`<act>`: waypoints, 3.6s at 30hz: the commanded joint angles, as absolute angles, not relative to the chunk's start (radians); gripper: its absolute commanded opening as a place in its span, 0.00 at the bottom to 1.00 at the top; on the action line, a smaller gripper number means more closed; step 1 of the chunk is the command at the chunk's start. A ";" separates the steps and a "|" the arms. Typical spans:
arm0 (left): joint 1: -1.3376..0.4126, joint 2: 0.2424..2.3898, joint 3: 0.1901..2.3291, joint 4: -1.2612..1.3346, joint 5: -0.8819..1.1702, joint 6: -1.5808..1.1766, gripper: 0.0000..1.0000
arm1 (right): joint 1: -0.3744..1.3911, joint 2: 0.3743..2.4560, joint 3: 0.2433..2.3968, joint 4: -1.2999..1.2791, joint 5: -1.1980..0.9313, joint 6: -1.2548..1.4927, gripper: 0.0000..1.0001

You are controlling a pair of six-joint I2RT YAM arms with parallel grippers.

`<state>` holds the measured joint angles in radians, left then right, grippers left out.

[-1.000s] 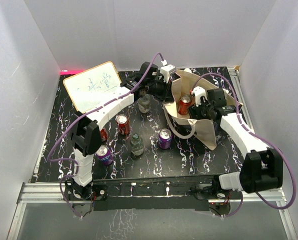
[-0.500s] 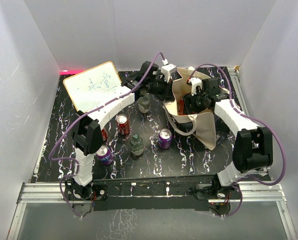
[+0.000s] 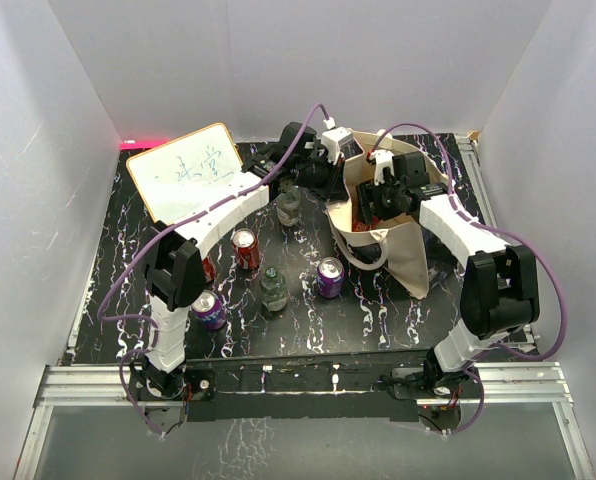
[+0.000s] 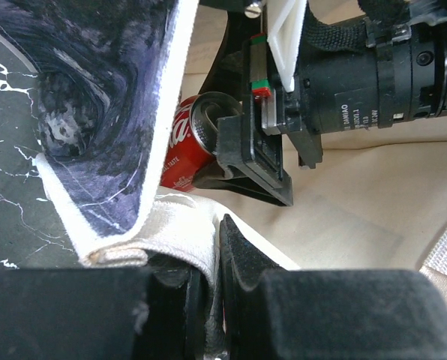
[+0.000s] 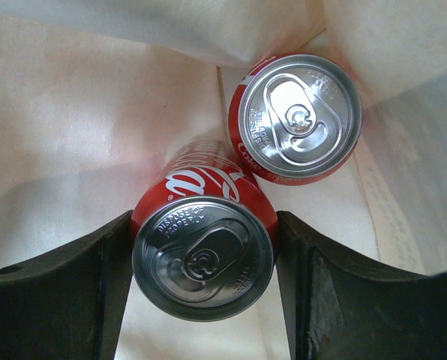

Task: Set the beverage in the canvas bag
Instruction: Place the drink in the canvas bag.

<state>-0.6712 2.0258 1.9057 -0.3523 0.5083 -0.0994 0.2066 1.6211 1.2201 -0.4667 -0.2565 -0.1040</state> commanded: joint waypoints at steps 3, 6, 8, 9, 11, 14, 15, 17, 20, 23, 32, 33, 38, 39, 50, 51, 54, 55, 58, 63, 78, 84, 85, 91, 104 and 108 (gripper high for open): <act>-0.672 2.024 1.929 -0.336 0.499 -0.077 0.00 | 0.229 1.640 1.295 -0.324 -0.234 0.012 0.08; -0.672 2.019 1.924 -0.333 0.497 -0.085 0.00 | 0.234 1.652 1.295 -0.311 -0.234 0.036 0.08; -0.673 2.018 1.924 -0.331 0.497 -0.092 0.00 | 0.239 1.660 1.290 -0.308 -0.226 0.048 0.08; -0.672 2.016 1.922 -0.329 0.497 -0.093 0.00 | 0.241 1.664 1.287 -0.303 -0.226 0.054 0.08; -0.672 2.012 1.918 -0.324 0.497 -0.097 0.00 | 0.243 1.673 1.281 -0.293 -0.221 0.058 0.08; -0.672 2.008 1.913 -0.321 0.498 -0.099 0.00 | 0.249 1.687 1.276 -0.284 -0.218 0.060 0.08; -0.672 2.006 1.912 -0.319 0.497 -0.098 0.00 | 0.251 1.691 1.274 -0.283 -0.218 0.060 0.08; -0.672 2.002 1.909 -0.318 0.496 -0.098 0.00 | 0.254 1.700 1.270 -0.281 -0.218 0.061 0.08; -0.672 2.000 1.907 -0.314 0.495 -0.101 0.00 | 0.254 1.706 1.253 -0.277 -0.219 0.064 0.08; -0.672 1.998 1.909 -0.314 0.491 -0.108 0.00 | 0.254 1.709 1.235 -0.276 -0.217 0.059 0.11; -0.670 2.001 1.931 -0.327 0.441 -0.160 0.00 | 0.255 1.696 1.168 -0.305 -0.250 0.015 0.23; -0.670 2.004 1.940 -0.330 0.432 -0.168 0.00 | 0.254 1.695 1.164 -0.315 -0.251 0.006 0.23; -0.669 2.019 1.978 -0.336 0.414 -0.188 0.00 | 0.254 1.702 1.169 -0.377 -0.252 -0.035 0.30; -0.669 2.021 1.982 -0.334 0.413 -0.189 0.00 | 0.254 1.704 1.173 -0.386 -0.254 -0.041 0.33; -0.669 2.025 1.981 -0.324 0.414 -0.192 0.00 | 0.254 1.772 1.229 -0.446 -0.270 -0.054 0.52; -0.669 2.025 1.981 -0.322 0.413 -0.190 0.00 | 0.254 1.776 1.233 -0.449 -0.271 -0.052 0.52; -0.669 2.027 1.979 -0.318 0.414 -0.188 0.00 | 0.254 1.781 1.237 -0.455 -0.283 -0.051 0.48; -0.669 2.025 1.979 -0.318 0.416 -0.186 0.00 | 0.253 1.781 1.240 -0.461 -0.290 -0.054 0.42; -0.669 2.025 1.974 -0.315 0.417 -0.177 0.00 | 0.251 1.779 1.260 -0.494 -0.303 -0.058 0.29; -0.669 2.024 1.968 -0.307 0.420 -0.170 0.00 | 0.244 1.775 1.320 -0.600 -0.341 -0.073 0.19; -0.669 2.016 1.954 -0.296 0.422 -0.170 0.00 | 0.207 1.812 1.411 -0.696 -0.364 -0.088 0.16; -0.670 2.012 1.942 -0.292 0.419 -0.167 0.00 | 0.208 1.861 1.426 -0.672 -0.385 -0.085 0.23; -0.670 2.013 1.944 -0.290 0.419 -0.164 0.00 | 0.207 1.869 1.426 -0.671 -0.384 -0.084 0.25; -0.670 2.019 1.949 -0.287 0.421 -0.158 0.02 | 0.211 1.894 1.425 -0.653 -0.388 -0.087 0.41; -0.670 2.036 1.970 -0.282 0.424 -0.168 0.05 | 0.212 1.861 1.450 -0.670 -0.358 -0.095 0.66; -0.670 2.040 1.974 -0.282 0.425 -0.169 0.05 | 0.211 1.858 1.461 -0.672 -0.357 -0.095 0.70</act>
